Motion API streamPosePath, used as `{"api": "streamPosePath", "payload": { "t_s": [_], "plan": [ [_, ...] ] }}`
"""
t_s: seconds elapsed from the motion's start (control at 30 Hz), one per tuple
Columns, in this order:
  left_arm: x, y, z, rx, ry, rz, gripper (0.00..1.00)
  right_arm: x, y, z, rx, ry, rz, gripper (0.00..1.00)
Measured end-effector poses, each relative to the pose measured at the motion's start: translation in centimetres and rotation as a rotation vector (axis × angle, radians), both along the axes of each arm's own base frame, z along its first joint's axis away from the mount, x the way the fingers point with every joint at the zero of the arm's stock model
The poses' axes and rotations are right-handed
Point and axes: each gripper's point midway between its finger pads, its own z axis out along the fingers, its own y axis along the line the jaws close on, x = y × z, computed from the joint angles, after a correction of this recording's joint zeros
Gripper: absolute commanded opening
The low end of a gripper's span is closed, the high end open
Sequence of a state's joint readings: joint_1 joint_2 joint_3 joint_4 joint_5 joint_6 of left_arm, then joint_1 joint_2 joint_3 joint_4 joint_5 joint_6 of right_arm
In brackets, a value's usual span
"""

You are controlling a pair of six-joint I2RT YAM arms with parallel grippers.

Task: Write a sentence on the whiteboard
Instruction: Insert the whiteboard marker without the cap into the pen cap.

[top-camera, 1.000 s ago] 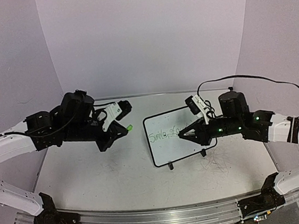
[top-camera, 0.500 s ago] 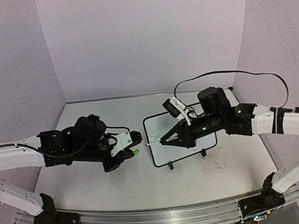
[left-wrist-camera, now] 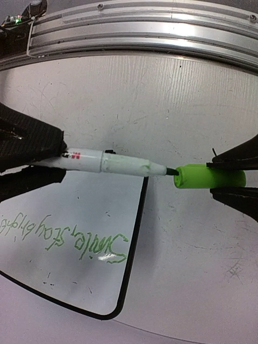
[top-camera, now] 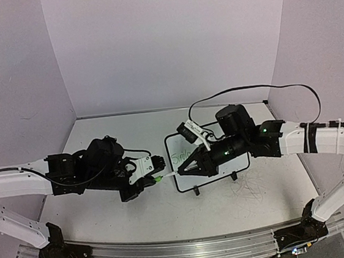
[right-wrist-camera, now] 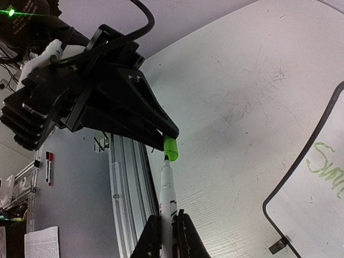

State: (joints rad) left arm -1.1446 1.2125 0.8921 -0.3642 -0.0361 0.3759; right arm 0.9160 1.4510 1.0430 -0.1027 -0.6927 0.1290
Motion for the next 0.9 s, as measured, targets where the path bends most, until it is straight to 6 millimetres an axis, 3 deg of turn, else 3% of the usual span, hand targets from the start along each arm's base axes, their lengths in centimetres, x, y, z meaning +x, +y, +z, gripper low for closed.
{"api": "streamPosePath", "payload": {
  "t_s": [0.67, 0.9],
  "plan": [
    [-0.32, -0.17, -0.06, 0.004, -0.016, -0.005, 0.00, 0.42, 0.05, -1.03, -0.042, -0.003, -0.022, 0.00],
    [-0.26, -0.14, -0.05, 0.010, -0.028, -0.007, 0.00, 0.55, -0.12, -0.41, -0.032, -0.020, -0.033, 0.00]
  ]
}}
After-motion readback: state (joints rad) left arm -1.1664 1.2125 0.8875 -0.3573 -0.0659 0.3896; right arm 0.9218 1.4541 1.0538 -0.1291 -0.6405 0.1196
